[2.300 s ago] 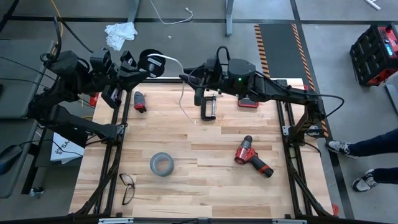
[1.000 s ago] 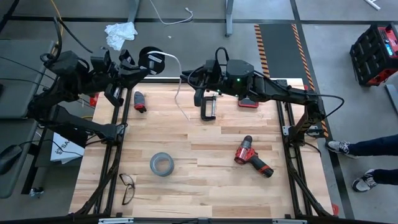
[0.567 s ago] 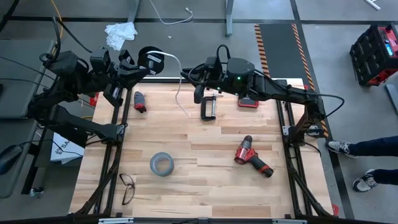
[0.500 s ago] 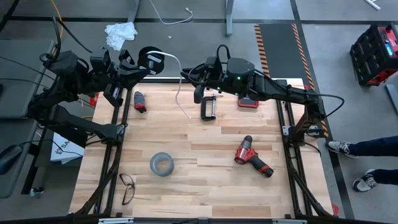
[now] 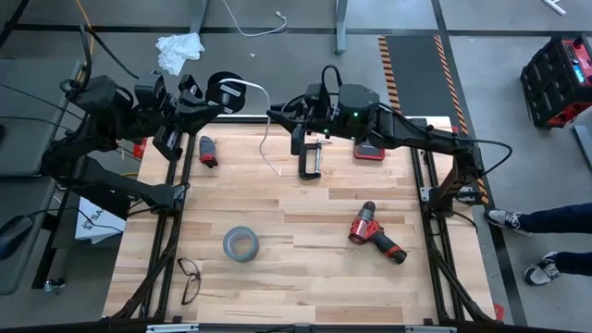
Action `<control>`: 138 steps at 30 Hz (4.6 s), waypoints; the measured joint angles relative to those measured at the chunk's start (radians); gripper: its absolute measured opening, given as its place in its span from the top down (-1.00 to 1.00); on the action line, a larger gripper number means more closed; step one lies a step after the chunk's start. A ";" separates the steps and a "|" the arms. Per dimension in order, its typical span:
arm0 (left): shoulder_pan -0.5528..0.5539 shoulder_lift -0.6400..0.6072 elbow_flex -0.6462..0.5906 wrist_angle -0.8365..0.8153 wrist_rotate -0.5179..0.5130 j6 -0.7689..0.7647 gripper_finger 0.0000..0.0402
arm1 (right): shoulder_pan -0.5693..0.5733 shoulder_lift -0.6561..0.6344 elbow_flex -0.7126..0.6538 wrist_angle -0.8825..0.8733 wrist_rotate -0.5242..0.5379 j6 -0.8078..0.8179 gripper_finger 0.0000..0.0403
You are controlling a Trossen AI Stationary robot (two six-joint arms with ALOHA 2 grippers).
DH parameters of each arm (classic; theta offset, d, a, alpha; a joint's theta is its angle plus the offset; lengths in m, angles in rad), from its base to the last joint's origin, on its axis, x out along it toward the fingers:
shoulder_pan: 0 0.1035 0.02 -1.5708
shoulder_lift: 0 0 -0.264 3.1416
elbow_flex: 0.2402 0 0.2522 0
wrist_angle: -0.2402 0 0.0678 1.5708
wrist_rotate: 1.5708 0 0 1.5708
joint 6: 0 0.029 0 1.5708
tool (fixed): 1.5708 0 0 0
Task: Coil cords
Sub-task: Coil the white wire
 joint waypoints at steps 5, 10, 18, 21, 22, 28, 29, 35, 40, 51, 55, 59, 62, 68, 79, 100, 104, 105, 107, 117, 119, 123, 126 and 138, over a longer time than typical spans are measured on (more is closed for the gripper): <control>0.000 0.001 0.000 0.009 0.001 0.000 0.99 | 0.000 0.000 0.000 0.000 -0.003 -0.001 0.67; 0.000 0.000 0.000 0.008 0.001 0.000 0.99 | 0.000 0.000 0.000 -0.001 -0.002 -0.025 0.67; 0.000 0.000 0.000 0.008 -0.013 0.000 0.99 | 0.012 0.000 0.000 -0.025 0.005 -0.037 0.95; 0.000 0.000 0.000 0.008 -0.030 0.000 0.99 | 0.035 0.000 0.000 -0.027 0.027 -0.064 0.98; 0.000 0.000 0.000 0.008 -0.042 0.000 0.99 | 0.043 0.000 0.000 -0.027 0.031 -0.070 0.98; 0.000 0.042 0.000 0.018 -0.155 -0.104 0.99 | 0.089 0.010 0.000 -0.014 0.031 -0.080 0.99; 0.000 0.057 0.000 0.027 -0.160 -0.131 0.99 | 0.094 0.013 -0.001 -0.011 0.031 -0.080 0.99; 0.003 0.128 0.000 0.083 -0.155 -0.267 0.99 | 0.121 0.034 -0.001 0.076 0.002 -0.080 1.00; 0.035 0.167 0.000 0.120 -0.089 -0.441 0.99 | 0.150 0.060 -0.001 0.116 -0.002 -0.106 1.00; 0.095 0.190 0.000 0.153 0.087 -0.870 1.00 | 0.174 0.093 -0.001 0.210 -0.003 -0.138 1.00; 0.094 0.191 0.000 0.138 0.207 -1.010 1.00 | 0.172 0.093 -0.001 0.225 -0.003 -0.161 1.00; 0.091 0.186 0.000 0.126 0.230 -1.044 1.00 | 0.172 0.093 -0.001 0.272 -0.005 -0.174 1.00; 0.094 0.181 0.000 0.111 0.218 -1.016 1.00 | 0.171 0.093 -0.001 0.291 -0.019 -0.184 1.00; 0.101 0.182 0.000 0.079 0.235 -1.044 1.00 | 0.171 0.111 -0.001 0.316 -0.022 -0.186 1.00; 0.149 0.136 0.000 0.000 0.224 -0.966 1.00 | 0.186 0.116 0.000 0.332 -0.030 -0.207 1.00; 0.210 0.160 0.000 -0.010 0.219 -0.996 1.00 | 0.182 0.126 0.000 0.330 -0.048 -0.211 1.00; 0.210 0.183 0.000 0.013 0.270 -1.044 1.00 | 0.179 0.127 0.000 0.324 -0.048 -0.211 1.00; 0.210 0.188 0.000 0.014 0.284 -1.048 1.00 | 0.179 0.127 0.000 0.324 -0.048 -0.211 1.00; 0.210 0.191 0.000 0.012 0.291 -1.048 1.00 | 0.179 0.127 0.000 0.323 -0.048 -0.224 1.00; 0.203 0.189 0.000 0.065 0.406 -1.131 1.00 | 0.179 0.135 0.000 0.311 -0.050 -0.251 1.00; 0.190 0.183 0.000 0.069 0.425 -1.142 1.00 | 0.178 0.135 0.000 0.321 -0.057 -0.256 1.00; 0.168 0.170 0.000 0.062 0.456 -1.117 1.00 | 0.171 0.135 0.000 0.369 -0.103 -0.244 1.00; 0.160 0.161 0.000 0.047 0.411 -1.059 1.00 | 0.171 0.138 0.000 0.417 -0.138 -0.229 1.00; 0.212 0.098 0.000 -0.002 0.284 -0.909 1.00 | 0.175 0.140 0.000 0.373 -0.143 -0.223 1.00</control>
